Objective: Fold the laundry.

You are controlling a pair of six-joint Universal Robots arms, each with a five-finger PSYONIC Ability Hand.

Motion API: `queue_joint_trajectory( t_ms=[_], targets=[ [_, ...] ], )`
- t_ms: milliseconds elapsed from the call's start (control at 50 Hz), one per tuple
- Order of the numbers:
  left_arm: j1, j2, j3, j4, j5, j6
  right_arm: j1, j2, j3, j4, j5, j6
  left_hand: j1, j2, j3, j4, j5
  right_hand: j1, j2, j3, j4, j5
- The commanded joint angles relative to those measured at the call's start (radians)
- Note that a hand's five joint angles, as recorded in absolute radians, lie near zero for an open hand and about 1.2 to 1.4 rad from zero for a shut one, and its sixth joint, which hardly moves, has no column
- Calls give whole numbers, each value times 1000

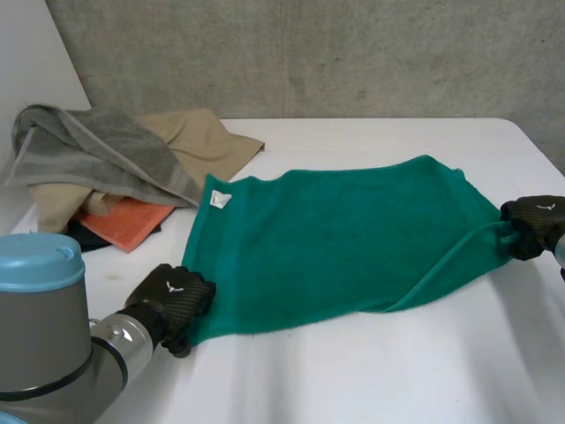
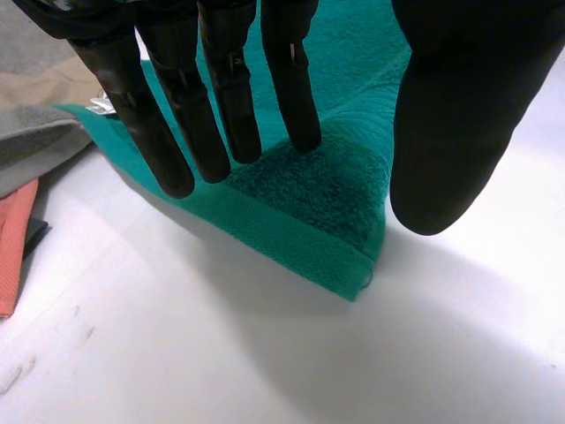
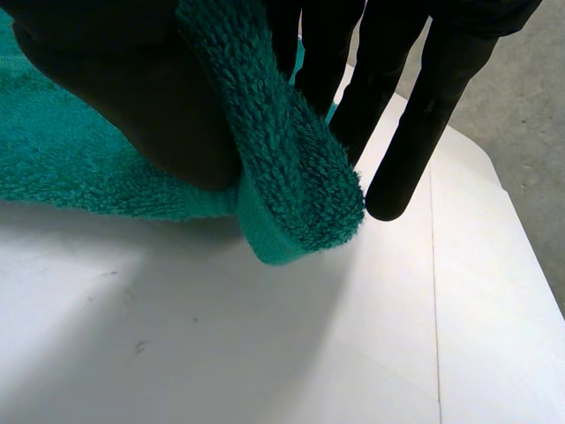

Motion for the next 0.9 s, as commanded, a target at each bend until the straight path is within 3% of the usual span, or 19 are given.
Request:
queue_joint_trajectory(
  t_ms=[20,220,360,420,480,580,680,780,900],
  targets=[
    [5,-12,-9,67,2,-2,-1,-1,13,-19,-4,-2,98,98,98,96,94,262,218,211,201,235],
    [0,-118,17,127,0,4,-2,-2,27,-22,-7,-5,113,113,112,111,108,262,218,211,201,235],
    [-8,-170,46,130,2,6,-1,-11,41,-21,-9,-6,256,256,256,254,252,262,218,211,201,235],
    [-17,-175,62,136,-1,6,-2,-16,44,-21,-9,-8,751,751,751,749,747,262,218,211,201,235],
    [-18,-153,80,142,-18,4,-2,-34,53,-19,-9,-12,761,761,761,759,757,262,218,211,201,235],
    [-20,0,88,138,-85,-2,-4,-123,66,8,-4,-63,761,761,761,759,757,262,218,211,201,235],
    [-28,144,94,98,-101,-5,-7,-249,52,125,-2,-155,761,761,761,759,757,262,218,211,201,235],
    [-29,334,140,-72,-99,-1,-31,-393,-22,333,-4,-282,761,761,761,759,757,262,218,211,201,235],
    [-18,365,270,-258,-98,-1,-79,-461,-158,552,1,-394,761,761,761,759,757,262,218,211,201,235]
  ],
)
